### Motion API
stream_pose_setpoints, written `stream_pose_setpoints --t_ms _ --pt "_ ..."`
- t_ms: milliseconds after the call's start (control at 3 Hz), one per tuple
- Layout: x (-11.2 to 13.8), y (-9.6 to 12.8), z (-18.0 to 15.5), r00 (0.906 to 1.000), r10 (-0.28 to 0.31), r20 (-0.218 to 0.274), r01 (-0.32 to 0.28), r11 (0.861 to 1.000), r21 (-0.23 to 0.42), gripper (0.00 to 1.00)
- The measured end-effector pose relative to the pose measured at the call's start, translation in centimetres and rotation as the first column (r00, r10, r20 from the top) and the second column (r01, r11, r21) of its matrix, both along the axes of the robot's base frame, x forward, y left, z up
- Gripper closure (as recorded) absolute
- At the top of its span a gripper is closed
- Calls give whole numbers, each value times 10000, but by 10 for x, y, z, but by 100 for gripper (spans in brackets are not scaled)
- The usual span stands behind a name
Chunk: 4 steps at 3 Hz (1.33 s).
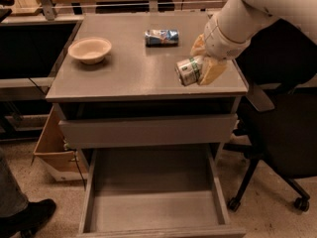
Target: Pick 7up can from middle drawer and place on counter
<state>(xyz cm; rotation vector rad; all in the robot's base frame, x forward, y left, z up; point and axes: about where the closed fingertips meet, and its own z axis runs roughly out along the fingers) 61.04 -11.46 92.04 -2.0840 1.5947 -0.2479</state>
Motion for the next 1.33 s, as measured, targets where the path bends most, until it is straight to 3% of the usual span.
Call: stream_pose_setpoints --t_ms 667,1000,1333 --pt "78 -1 -25 9989 433 175 -453 9900 1339 100" --pt "98 2 -45 9987 502 17 -497 9843 1693 100" --pt "108 8 -61 9979 605 -230 -553 9815 1834 81"
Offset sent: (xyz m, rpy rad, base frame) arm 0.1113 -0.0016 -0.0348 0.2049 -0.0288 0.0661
